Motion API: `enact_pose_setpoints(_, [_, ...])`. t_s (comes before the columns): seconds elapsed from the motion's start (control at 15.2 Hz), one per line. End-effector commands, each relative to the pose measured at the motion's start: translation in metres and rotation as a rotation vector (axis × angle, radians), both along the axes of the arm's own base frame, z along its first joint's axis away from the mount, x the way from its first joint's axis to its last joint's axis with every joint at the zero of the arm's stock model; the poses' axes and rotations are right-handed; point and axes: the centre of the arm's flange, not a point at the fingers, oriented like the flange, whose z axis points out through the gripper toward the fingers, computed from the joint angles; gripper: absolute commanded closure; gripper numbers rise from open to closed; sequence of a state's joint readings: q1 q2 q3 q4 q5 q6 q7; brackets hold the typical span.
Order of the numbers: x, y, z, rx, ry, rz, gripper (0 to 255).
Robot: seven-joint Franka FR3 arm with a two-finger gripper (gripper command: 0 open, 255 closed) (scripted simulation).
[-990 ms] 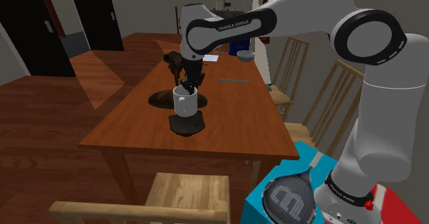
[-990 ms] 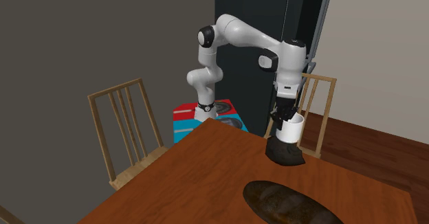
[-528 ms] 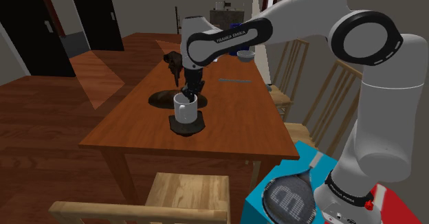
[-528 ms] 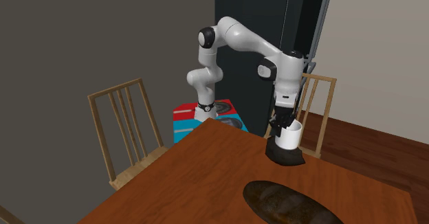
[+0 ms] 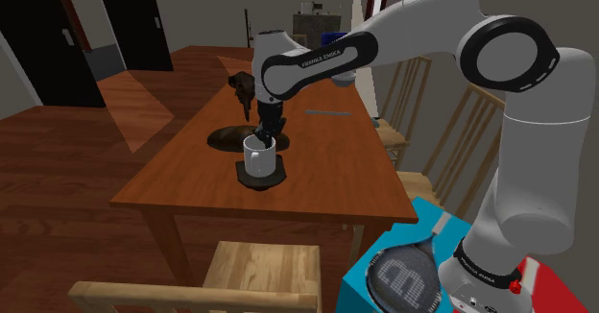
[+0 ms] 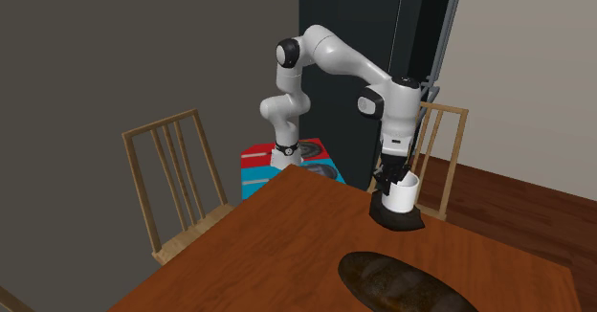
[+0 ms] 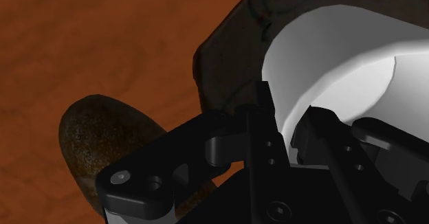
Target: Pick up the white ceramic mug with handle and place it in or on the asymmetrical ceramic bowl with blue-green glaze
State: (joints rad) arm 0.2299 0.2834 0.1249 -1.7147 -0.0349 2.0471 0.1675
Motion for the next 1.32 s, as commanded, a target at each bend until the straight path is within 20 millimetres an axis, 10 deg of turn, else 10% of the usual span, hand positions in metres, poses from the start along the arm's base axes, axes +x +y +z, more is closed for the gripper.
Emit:
enact_pose_setpoints(0.0, [0.000,0.000,0.000,0.000,-0.001,0.000,255])
enact_pose_setpoints(0.07, [0.000,0.000,0.000,0.000,-0.001,0.000,255])
enact_pose_setpoints(0.13, [0.000,0.000,0.000,0.000,-0.001,0.000,0])
enact_pose_setpoints(0.46, [0.000,0.000,0.000,0.000,-0.001,0.000,0])
enact_pose_setpoints(0.73, [-0.002,-0.001,0.050,0.000,-0.001,0.000,0])
enact_pose_setpoints(1.25, [-0.002,-0.001,0.050,0.000,-0.001,0.000,0])
